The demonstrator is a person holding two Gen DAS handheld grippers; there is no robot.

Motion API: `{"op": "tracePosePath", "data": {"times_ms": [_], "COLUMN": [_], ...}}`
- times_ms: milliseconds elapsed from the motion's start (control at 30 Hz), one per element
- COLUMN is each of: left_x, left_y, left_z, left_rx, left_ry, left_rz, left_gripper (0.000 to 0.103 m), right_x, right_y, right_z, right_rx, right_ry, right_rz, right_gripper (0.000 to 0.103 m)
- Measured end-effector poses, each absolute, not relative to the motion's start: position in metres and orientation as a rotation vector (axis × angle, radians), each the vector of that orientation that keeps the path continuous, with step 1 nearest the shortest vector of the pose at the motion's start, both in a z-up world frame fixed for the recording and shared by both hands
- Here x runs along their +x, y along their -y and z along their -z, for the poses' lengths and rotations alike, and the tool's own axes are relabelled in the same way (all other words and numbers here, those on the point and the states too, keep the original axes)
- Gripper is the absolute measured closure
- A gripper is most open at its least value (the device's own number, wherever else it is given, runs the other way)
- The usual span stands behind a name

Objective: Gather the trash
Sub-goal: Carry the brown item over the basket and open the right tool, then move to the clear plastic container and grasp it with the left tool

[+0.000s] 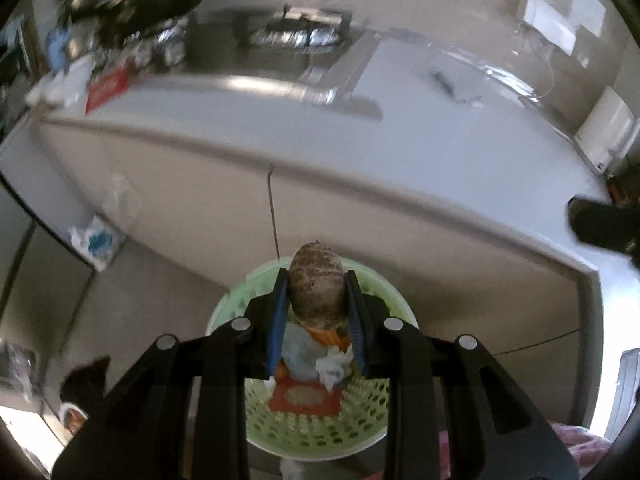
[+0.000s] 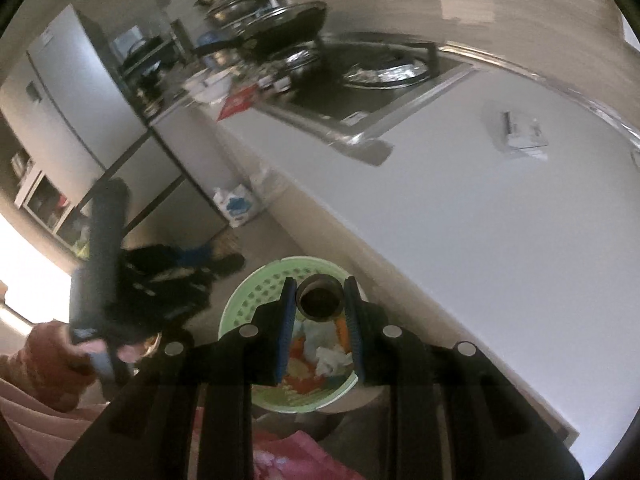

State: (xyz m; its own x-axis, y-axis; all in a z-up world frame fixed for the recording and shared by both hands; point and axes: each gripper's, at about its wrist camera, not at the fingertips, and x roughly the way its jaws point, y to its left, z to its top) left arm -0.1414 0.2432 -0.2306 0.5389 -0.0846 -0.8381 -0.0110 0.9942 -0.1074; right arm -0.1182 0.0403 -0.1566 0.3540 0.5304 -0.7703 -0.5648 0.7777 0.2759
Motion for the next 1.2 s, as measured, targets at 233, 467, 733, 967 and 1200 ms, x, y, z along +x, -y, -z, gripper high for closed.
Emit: {"op": "tracePosePath", "data": {"times_ms": [233, 467, 733, 967, 1200], "left_x": [-0.153, -0.185, -0.235, -0.263, -0.284], "left_y": [-0.253, -0.268, -0.279, -0.292, -0.299], "left_z": [0.265, 0.219, 0.175, 0.173, 0.176], "left_rx": [-0.16, -0.166, -0.162, -0.206, -0.261], "left_ry": [-1.03, -0.924, -0.807, -0.788, -0.774], "left_rz": [-0.006, -0.093, -0.188, -0.271, -0.339], "left_gripper": [0.035, 0.017, 0.008, 0.008, 0.008], "right_x": [-0.135, -0.153, -0.17, -0.165, -0.15], "right_y": [-0.06, -0.072, -0.089, -0.121, -0.157], "right_z": [0.158, 0.161, 0.175, 0.214, 0.263], "right_rx": [-0.081, -0.111, -0.175, -0.293, -0.412], "right_ry": [-0.969, -0.964, -0.974, -0.986, -1.002], "right_rz": [-0.75, -0.768, -0.799, -0.828, -0.862], "right_gripper": [0.078, 0.078, 0.078, 0.078, 0.026]}}
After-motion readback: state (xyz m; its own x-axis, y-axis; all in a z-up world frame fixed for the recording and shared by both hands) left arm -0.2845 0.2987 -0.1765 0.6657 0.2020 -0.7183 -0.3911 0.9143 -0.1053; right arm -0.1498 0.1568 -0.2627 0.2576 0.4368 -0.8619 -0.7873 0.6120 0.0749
